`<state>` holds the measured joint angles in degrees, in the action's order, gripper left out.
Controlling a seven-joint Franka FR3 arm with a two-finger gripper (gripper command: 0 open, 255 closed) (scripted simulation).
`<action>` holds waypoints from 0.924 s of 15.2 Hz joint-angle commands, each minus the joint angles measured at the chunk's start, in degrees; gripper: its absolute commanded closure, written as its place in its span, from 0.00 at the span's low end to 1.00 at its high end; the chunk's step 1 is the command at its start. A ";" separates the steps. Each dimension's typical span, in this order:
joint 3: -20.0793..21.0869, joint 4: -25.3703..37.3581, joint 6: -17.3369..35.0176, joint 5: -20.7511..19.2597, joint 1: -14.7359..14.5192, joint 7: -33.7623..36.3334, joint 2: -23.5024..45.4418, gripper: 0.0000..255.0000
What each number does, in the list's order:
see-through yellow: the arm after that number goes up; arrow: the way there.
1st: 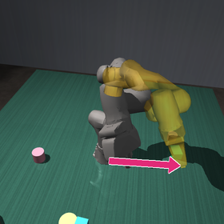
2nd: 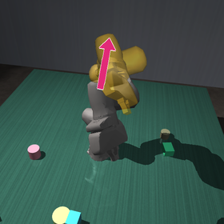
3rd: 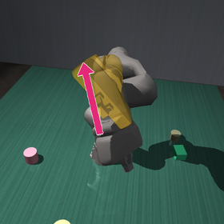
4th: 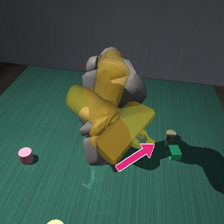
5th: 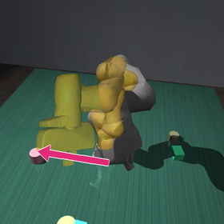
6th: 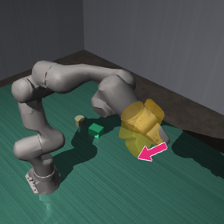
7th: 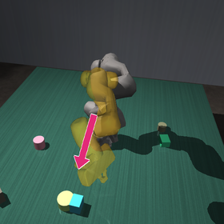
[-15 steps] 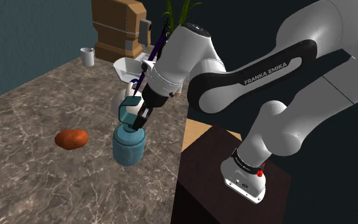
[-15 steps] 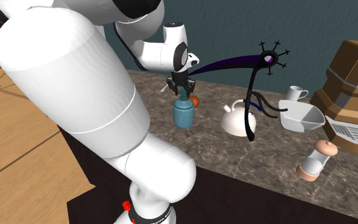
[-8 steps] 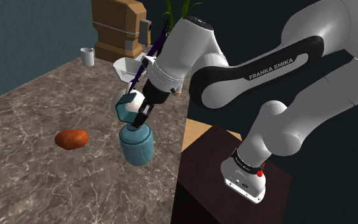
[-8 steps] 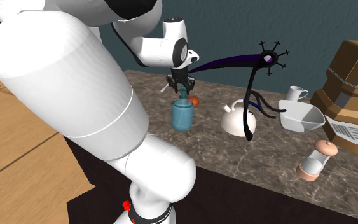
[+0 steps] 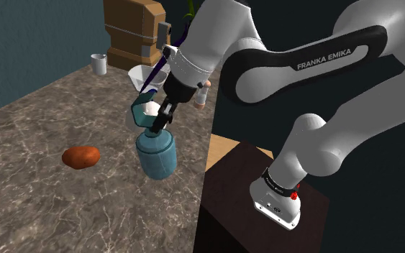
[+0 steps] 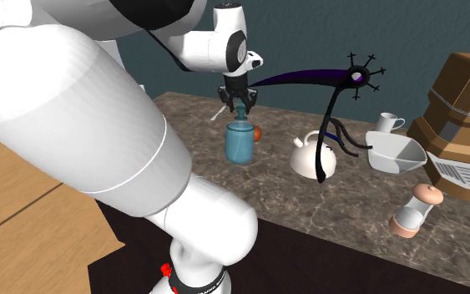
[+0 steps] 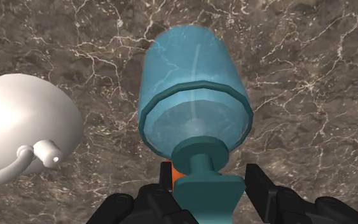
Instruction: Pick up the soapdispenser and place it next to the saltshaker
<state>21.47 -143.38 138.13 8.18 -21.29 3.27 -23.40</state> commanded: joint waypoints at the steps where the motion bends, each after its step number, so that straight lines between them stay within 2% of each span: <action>1: -0.22 1.06 -1.64 0.04 -0.05 -0.07 -0.66 1.00; 14: -1.76 8.89 -12.33 -0.17 0.03 -0.53 -3.56 1.00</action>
<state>19.91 -135.20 126.68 8.04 -21.30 2.87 -26.75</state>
